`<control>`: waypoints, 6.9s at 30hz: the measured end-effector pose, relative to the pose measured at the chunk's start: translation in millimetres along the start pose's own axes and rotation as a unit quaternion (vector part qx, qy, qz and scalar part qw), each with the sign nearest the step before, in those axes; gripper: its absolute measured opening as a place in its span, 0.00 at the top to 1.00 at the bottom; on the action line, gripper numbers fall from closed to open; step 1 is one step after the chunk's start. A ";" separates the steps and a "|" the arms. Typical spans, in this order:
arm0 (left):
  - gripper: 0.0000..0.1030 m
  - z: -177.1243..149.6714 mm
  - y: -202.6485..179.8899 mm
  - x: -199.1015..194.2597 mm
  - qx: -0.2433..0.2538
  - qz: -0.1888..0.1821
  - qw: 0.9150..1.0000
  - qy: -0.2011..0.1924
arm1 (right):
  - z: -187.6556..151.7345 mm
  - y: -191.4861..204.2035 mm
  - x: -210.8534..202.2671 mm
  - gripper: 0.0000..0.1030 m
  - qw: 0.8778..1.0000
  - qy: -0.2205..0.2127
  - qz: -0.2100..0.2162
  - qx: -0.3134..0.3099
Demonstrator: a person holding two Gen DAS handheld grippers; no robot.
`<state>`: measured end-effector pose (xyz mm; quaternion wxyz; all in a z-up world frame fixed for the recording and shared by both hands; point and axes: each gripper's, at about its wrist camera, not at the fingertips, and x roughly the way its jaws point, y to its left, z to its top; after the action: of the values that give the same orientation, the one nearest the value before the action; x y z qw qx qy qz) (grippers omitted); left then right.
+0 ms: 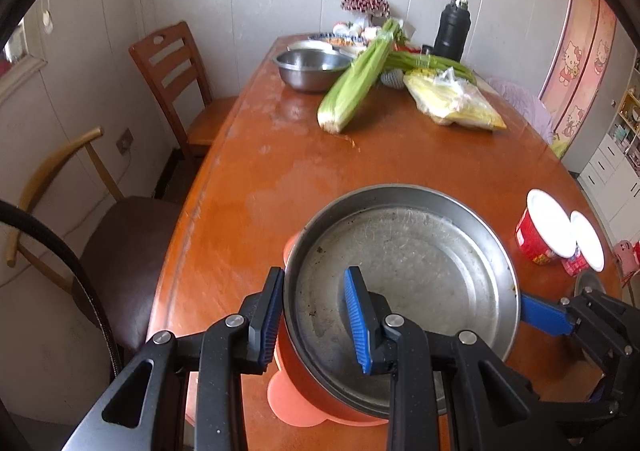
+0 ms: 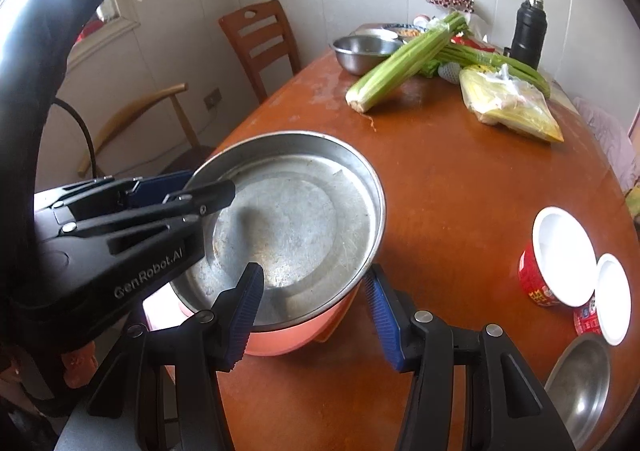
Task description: Organize plates and bowls
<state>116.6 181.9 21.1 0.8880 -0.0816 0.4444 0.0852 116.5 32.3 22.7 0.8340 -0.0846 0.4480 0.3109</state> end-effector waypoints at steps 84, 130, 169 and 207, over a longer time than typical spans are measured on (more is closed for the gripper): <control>0.46 -37.5 14.3 49.4 -0.082 -0.006 0.991 0.105 | -18.2 -47.7 38.3 0.46 0.995 0.053 0.070 0.039; 0.44 8.1 -20.0 36.2 -0.059 -0.024 0.996 0.061 | -12.5 -99.5 7.7 0.46 0.995 -0.019 -0.012 0.092; 0.44 -13.2 -254.3 -14.2 0.071 -0.087 0.994 0.009 | -122.0 -273.4 -160.6 0.38 0.974 -0.131 -0.079 0.168; 0.59 -63.2 -297.3 48.1 0.099 -0.143 0.980 0.097 | -174.8 -263.0 -86.5 0.54 0.987 0.003 -0.066 0.146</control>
<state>162.5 -117.3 -34.4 0.8475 -0.0635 0.5182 -0.0958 116.4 -287.8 -46.4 0.8547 0.0078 0.4844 0.1866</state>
